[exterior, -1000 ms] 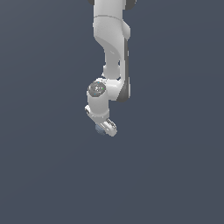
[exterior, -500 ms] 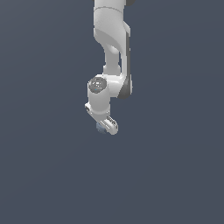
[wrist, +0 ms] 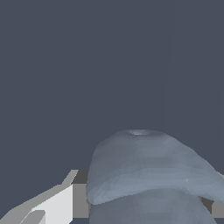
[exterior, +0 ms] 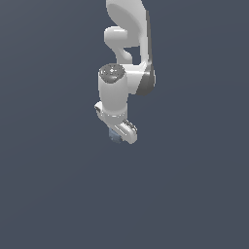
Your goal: Pick up the object and move it to a goal position.
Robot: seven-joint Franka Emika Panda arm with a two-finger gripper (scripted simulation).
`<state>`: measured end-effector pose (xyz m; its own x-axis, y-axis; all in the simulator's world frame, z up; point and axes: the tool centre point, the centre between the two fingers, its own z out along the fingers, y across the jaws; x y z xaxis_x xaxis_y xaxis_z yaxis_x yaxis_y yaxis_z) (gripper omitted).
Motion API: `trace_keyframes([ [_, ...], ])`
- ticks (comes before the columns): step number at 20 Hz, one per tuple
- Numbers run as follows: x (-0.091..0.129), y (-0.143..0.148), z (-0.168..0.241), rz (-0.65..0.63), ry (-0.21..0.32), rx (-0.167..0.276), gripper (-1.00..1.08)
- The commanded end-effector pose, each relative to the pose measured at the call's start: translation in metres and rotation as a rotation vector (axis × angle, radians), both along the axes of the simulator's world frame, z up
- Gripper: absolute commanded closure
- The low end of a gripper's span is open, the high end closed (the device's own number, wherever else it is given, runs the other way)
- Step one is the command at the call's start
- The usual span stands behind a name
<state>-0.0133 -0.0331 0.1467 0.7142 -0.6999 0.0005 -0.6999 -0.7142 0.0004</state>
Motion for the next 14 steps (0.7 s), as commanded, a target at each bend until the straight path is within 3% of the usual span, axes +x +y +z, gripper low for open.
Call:
trace_keyframes([
  [1,0.005,0.006,0.027,0.0,0.0,-0.001,1.08],
  [14,0.028,0.03,0.126,0.0,0.0,0.0,1.08],
])
